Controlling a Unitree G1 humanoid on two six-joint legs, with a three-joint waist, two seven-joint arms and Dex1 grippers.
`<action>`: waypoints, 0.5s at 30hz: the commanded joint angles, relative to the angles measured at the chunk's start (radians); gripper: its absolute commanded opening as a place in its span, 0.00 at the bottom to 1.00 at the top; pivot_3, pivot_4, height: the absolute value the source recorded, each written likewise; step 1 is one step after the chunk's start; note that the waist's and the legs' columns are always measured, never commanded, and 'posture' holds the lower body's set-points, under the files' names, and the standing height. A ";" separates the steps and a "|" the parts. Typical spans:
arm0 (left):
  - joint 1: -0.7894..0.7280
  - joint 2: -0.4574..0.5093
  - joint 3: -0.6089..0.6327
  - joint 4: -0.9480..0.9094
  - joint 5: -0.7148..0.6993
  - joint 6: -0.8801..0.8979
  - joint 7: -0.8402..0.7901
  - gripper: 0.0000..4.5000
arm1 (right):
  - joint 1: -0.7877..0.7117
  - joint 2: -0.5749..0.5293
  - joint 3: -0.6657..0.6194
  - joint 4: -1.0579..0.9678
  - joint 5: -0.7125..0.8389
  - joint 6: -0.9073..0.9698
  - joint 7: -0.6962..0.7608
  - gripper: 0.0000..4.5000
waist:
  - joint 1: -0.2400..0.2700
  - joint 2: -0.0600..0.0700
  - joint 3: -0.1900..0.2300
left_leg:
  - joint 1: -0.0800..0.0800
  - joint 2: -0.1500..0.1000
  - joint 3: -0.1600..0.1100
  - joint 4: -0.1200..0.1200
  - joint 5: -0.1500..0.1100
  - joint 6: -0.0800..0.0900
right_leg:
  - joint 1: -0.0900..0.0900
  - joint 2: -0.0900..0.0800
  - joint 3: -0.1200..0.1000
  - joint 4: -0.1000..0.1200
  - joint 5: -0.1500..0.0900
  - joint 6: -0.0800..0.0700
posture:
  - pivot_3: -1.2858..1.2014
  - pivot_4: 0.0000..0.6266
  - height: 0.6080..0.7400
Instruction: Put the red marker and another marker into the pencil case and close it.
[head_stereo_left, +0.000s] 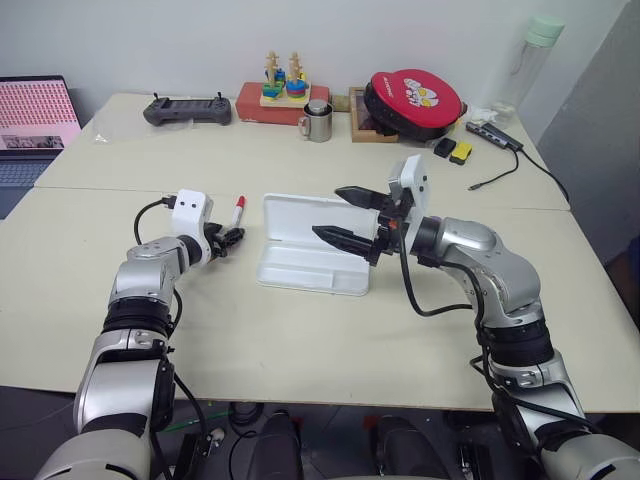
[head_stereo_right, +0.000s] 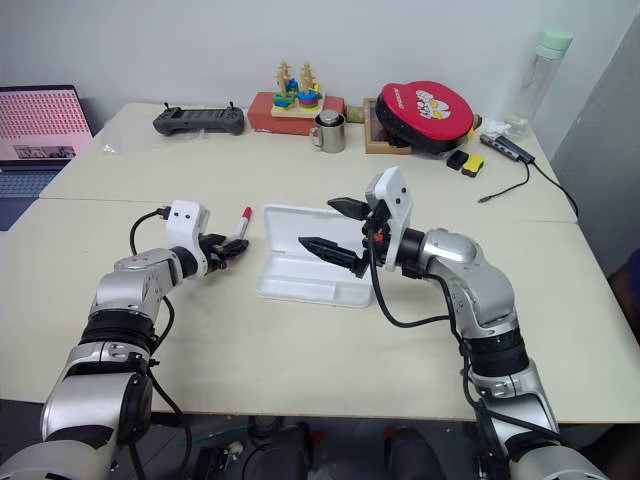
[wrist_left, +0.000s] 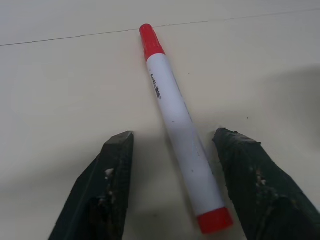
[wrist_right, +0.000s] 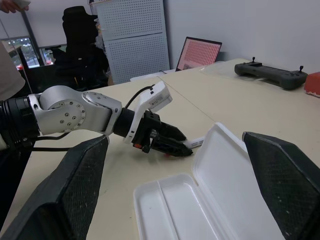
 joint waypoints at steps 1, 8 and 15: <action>0.018 -0.009 -0.008 0.037 0.022 0.017 0.011 0.42 | -0.037 -0.006 -0.024 -0.035 0.026 -0.018 -0.003 1.00 | 0.000 0.000 0.000 | 0.000 0.000 0.000 0.000 0.000 0.000 | 0.000 0.000 0.000 0.000 0.000 0.000 | 0.52 0.24 1.00; -0.006 -0.014 0.024 0.085 0.020 -0.020 0.045 0.17 | -0.040 -0.015 -0.023 -0.040 0.040 -0.016 -0.008 1.00 | 0.000 0.000 0.000 | 0.000 0.000 0.000 0.000 0.000 0.000 | 0.000 0.000 0.000 0.000 0.000 0.000 | 0.52 0.24 1.00; -0.012 -0.026 0.054 0.122 0.020 -0.085 0.083 0.10 | -0.052 -0.027 -0.033 -0.037 0.048 -0.017 -0.008 1.00 | -0.001 0.000 0.000 | 0.002 0.000 0.000 0.000 0.000 0.000 | 0.000 0.000 0.000 0.002 0.000 0.000 | 0.52 0.24 1.00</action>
